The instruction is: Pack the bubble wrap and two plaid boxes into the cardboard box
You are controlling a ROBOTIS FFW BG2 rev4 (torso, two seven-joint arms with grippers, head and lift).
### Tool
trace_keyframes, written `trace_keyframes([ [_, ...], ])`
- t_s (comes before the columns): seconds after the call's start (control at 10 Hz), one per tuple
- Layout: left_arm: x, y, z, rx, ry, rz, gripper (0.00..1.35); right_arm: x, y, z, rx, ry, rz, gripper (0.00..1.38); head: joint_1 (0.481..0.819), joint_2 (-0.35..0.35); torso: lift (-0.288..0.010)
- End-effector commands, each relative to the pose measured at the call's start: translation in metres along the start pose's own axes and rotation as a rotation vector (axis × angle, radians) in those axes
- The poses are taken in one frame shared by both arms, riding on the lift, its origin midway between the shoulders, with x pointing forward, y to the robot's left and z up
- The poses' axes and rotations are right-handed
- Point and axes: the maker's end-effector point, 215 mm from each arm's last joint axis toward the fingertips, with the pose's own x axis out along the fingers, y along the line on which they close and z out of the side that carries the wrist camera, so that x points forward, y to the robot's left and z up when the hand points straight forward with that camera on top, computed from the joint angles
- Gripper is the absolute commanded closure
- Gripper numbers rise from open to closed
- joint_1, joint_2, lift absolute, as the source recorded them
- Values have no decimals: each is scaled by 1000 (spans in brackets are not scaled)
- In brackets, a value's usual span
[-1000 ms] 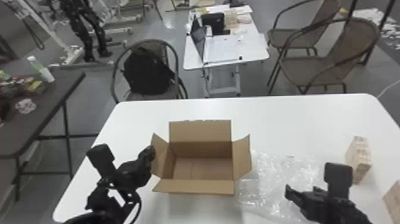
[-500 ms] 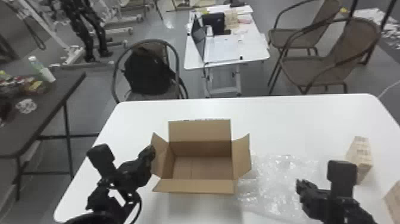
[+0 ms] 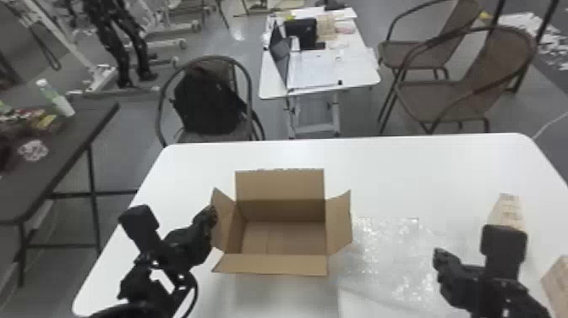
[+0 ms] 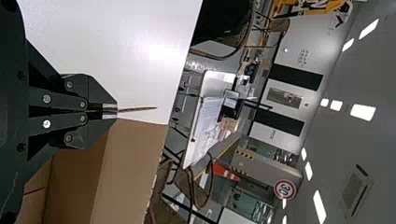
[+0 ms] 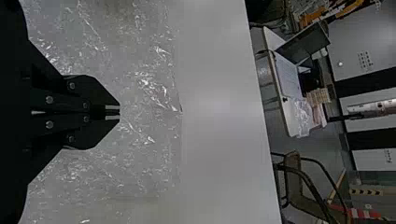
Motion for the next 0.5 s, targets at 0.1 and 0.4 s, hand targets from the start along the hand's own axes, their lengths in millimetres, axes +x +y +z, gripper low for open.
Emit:
trace_keyframes([
  [0.1,-2,2,-1,0,-3,6,1220,-9,-13,62,-10,-98,-13,1273,695,188,-38],
  [0.4,-1,1,2,5,-12,4,1220,-9,4,100,-5,-155,67,1273,695,173,-38],
])
